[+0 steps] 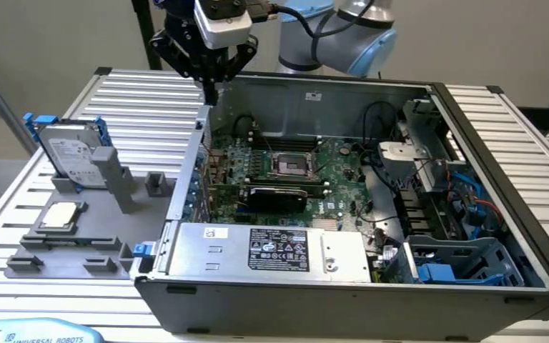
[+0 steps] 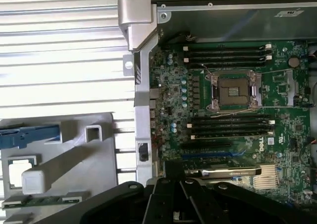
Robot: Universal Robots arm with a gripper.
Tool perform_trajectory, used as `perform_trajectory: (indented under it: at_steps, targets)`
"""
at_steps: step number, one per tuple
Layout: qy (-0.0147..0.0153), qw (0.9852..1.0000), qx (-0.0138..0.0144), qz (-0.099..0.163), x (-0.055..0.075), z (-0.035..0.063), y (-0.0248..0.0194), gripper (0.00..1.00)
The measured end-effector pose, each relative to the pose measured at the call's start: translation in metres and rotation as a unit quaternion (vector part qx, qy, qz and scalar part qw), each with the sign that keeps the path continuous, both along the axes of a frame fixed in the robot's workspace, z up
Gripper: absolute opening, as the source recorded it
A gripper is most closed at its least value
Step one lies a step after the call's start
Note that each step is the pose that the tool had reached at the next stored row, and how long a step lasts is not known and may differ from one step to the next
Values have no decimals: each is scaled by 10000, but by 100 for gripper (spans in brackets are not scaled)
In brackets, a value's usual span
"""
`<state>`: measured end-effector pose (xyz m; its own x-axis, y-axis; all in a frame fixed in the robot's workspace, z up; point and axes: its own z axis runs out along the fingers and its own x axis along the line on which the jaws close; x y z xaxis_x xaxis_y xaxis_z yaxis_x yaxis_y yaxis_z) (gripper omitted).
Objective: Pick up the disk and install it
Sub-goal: 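Reach for the disk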
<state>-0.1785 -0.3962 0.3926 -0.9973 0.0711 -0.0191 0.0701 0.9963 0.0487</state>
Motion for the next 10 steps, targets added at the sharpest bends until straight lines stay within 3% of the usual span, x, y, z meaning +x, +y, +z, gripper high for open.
perform_trajectory:
  at_steps: [10]
  targets:
    - [0,10000,0,0,-454,0,98,11]
